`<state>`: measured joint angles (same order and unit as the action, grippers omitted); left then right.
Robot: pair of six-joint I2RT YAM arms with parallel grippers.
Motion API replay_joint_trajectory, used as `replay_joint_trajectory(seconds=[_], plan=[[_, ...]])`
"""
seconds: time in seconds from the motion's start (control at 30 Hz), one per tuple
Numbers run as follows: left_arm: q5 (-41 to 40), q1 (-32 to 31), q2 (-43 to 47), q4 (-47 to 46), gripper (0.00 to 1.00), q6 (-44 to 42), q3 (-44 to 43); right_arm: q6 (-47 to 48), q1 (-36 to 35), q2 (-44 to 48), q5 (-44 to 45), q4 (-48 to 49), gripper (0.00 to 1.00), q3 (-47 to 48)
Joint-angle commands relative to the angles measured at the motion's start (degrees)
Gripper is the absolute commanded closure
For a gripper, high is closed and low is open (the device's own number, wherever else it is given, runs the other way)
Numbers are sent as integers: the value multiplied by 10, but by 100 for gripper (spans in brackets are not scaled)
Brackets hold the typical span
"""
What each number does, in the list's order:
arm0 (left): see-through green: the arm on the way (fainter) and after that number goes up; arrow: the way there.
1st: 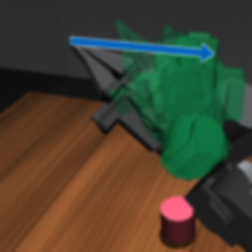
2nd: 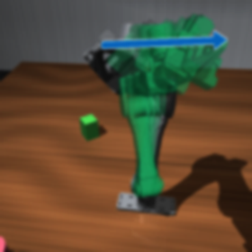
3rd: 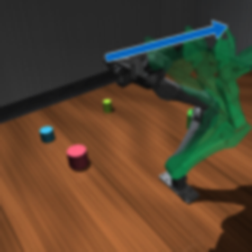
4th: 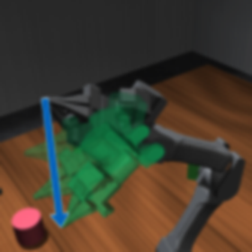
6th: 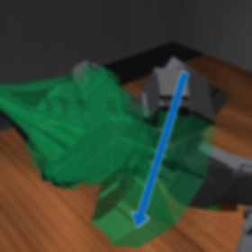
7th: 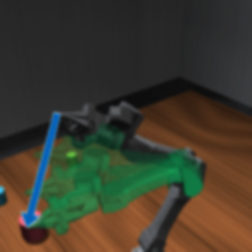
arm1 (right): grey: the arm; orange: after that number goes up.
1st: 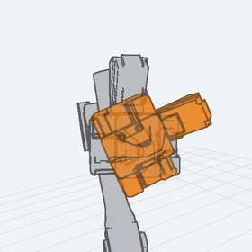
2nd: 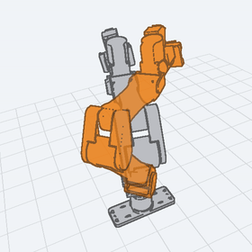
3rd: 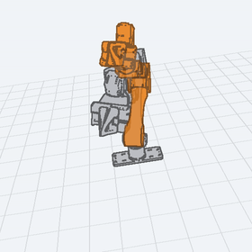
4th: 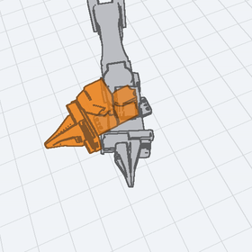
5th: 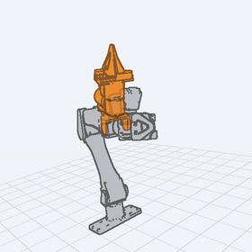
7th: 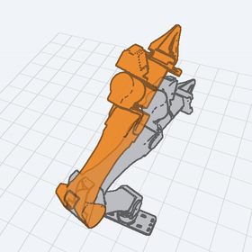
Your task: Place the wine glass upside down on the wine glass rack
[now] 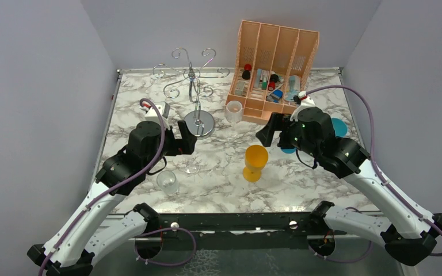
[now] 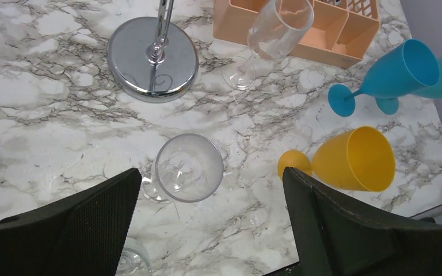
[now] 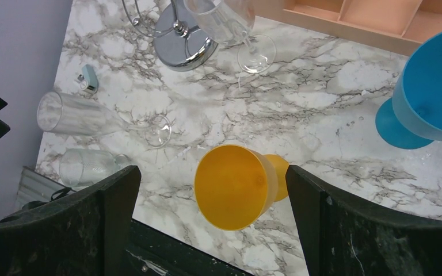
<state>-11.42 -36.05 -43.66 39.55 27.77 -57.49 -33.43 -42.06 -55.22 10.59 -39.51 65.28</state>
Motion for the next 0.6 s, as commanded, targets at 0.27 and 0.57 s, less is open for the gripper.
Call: replay_joint_trajectory(seconds=[0.27,0.57], plan=[[-110,4,31,30,1,39,0,-3,-5,10,30,-6,0,12],[-179,3,95,106,12,92,10,-7,-5,26,40,-6,0,-1]])
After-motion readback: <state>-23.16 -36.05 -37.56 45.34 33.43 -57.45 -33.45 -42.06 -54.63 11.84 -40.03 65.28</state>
